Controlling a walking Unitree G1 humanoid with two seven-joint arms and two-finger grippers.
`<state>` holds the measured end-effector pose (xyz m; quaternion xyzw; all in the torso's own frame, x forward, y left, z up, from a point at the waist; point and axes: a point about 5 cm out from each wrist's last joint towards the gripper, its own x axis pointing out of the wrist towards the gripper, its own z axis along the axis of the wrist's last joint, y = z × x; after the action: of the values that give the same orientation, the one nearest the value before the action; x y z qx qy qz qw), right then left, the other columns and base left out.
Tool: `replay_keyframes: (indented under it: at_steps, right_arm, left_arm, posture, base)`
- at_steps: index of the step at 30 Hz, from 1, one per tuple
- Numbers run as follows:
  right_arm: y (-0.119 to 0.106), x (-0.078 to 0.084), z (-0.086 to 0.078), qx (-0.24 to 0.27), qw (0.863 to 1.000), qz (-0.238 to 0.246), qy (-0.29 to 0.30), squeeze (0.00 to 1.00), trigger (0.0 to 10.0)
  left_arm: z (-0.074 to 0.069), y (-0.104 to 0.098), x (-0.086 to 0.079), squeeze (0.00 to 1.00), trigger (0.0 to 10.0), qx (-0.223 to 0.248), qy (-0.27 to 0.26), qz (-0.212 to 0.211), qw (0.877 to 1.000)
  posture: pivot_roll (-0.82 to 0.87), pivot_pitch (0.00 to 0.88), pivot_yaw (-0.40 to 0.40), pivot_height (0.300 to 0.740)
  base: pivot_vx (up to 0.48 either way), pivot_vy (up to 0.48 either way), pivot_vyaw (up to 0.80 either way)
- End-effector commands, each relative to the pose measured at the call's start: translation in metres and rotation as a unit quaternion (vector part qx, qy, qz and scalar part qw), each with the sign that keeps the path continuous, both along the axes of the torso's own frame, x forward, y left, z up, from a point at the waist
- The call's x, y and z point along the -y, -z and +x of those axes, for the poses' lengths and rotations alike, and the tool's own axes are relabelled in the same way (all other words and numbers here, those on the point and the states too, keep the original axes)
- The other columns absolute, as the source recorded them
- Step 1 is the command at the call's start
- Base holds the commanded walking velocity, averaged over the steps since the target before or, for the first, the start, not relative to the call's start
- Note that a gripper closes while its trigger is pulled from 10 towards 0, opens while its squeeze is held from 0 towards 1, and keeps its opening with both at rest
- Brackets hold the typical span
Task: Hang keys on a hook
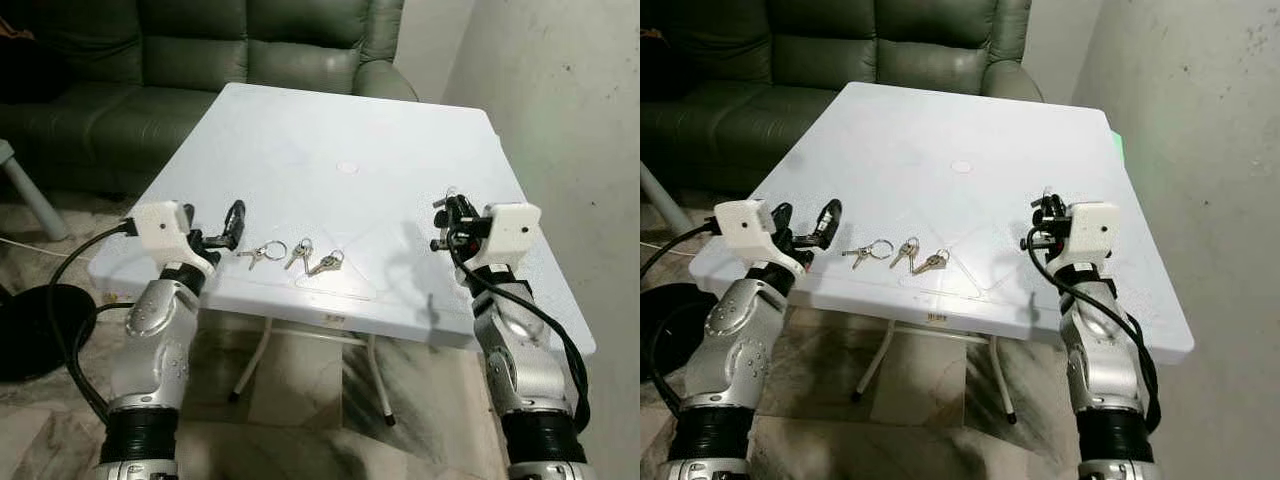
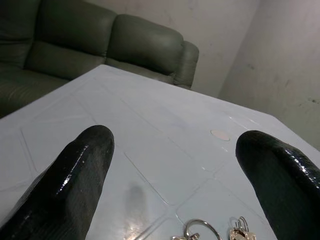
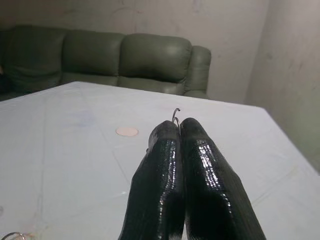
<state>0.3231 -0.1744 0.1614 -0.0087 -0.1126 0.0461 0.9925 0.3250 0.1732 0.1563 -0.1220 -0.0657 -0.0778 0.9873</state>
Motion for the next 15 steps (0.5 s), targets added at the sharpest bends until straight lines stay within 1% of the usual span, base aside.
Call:
replay_keyframes:
  at_steps: [1,5,8,12,14,15]
  right_arm:
    - [-0.001,0.0,-0.004,0.0,1.0,-0.007,0.01,0.0,10.0]
    - [0.003,0.001,-0.007,-0.008,1.0,-0.016,0.015,0.0,10.0]
    - [0.009,0.003,-0.007,-0.023,0.999,-0.009,0.025,0.0,10.0]
    - [0.014,-0.002,-0.007,-0.039,0.999,-0.014,0.026,0.0,10.0]
    - [0.014,-0.002,-0.007,-0.039,0.999,-0.016,0.027,0.0,10.0]
    - [0.013,-0.005,-0.006,-0.039,0.999,-0.016,0.025,0.0,10.0]
  left_arm:
    - [-0.001,0.004,-0.005,0.0,10.0,-0.006,-0.003,0.006,1.0]
    - [-0.001,0.006,-0.006,0.0,10.0,-0.01,-0.004,0.007,1.0]
    - [0.0,0.01,-0.005,0.0,10.0,-0.015,-0.003,0.007,1.0]
    - [0.004,0.014,-0.002,0.0,10.0,-0.022,-0.005,0.016,1.0]
    - [0.004,0.014,-0.002,0.0,10.0,-0.024,-0.005,0.016,1.0]
    - [0.006,0.013,-0.002,0.0,10.0,-0.024,-0.004,0.017,1.0]
  posture:
    - [-0.03,0.0,-0.054,0.74]
    - [-0.04,0.0,-0.047,0.74]
    - [-0.05,0.0,-0.036,0.74]
    - [-0.05,0.0,-0.031,0.74]
    - [-0.05,0.0,-0.031,0.74]
    - [-0.06,0.0,-0.028,0.74]
  base:
    - [0.0,0.0,0.0]
    - [0.0,0.0,0.0]
    - [0.0,0.0,0.0]
    - [0.0,0.0,-0.73]
    - [0.0,0.0,-0.78]
    - [0.0,0.0,-0.77]
